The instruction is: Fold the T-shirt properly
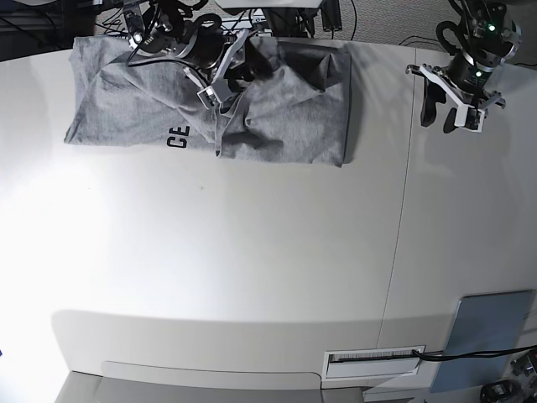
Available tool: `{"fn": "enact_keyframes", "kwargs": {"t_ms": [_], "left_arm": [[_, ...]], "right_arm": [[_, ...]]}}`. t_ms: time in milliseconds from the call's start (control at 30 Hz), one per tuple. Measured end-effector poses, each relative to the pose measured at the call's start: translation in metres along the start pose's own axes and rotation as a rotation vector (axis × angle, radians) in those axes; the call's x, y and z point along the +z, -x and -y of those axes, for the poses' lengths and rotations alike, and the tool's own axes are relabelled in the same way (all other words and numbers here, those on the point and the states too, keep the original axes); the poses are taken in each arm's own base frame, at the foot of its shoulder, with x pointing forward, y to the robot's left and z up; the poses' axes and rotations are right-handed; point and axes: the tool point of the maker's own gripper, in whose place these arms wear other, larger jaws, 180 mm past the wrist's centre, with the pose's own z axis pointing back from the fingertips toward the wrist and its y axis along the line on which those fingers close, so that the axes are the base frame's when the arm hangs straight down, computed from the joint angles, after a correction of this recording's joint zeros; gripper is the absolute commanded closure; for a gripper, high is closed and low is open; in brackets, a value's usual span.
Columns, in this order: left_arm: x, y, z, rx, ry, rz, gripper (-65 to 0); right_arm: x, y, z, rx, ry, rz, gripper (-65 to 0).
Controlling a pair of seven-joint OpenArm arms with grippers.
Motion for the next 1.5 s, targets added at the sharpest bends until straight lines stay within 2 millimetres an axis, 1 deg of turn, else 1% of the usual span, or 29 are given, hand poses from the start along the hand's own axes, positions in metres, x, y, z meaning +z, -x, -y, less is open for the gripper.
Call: {"fn": "enact_keyframes", "kwargs": {"t_ms": [33,133,367,433,533,667,800,867,1000,1100,1233,1400,1433,1500], "left_arm": [[0.000,0.000,0.000,0.001,0.000,0.000,-25.7],[0.000,0.000,0.000,0.000,0.000,0.000,-25.7],[0.000,0.000,0.000,0.000,0.000,0.000,-25.7],[0.000,0.000,0.000,0.000,0.000,0.000,-25.7],[0.000,0.000,0.000,0.000,0.000,0.000,-25.7],[0.000,0.000,0.000,0.000,0.000,0.000,-25.7],[0.000,0.000,0.000,0.000,0.000,0.000,-25.7],[0.000,0.000,0.000,0.000,0.000,0.000,-25.7],[0.000,0.000,0.000,0.000,0.000,0.000,-25.7],[0.000,0.000,0.000,0.000,0.000,0.000,-25.7],[0.000,0.000,0.000,0.001,0.000,0.000,-25.7],[0.000,0.000,0.000,0.000,0.000,0.000,-25.7],[0.000,0.000,0.000,0.001,0.000,0.000,-25.7],[0.000,0.000,0.000,0.001,0.000,0.000,-25.7]], "right_arm": [[0.000,-0.001,-0.001,0.007,-0.006,0.001,-0.2],[0.000,0.001,-0.008,0.048,-0.046,-0.003,0.0],[0.002,0.021,-0.008,0.054,-0.046,-0.122,0.0],[0.006,0.021,-0.009,0.074,-0.045,-0.139,0.0],[0.014,0.010,-0.011,0.128,-0.035,-0.128,0.0],[0.023,0.007,-0.002,0.215,0.028,-0.157,0.0],[0.031,0.007,0.004,0.243,0.055,-0.188,0.0],[0.036,0.009,0.013,0.241,0.081,-0.209,0.0],[0.048,0.007,0.036,0.215,0.159,-0.223,0.0],[0.056,0.006,0.047,0.192,0.188,-0.224,0.0],[0.059,0.005,0.044,0.150,0.155,-0.213,0.0],[0.058,0.008,0.034,0.276,0.084,-0.234,0.0],[0.058,0.009,0.033,0.293,0.074,-0.236,-1.6],[0.058,0.009,0.032,0.308,0.066,-0.237,-11.6]]}}
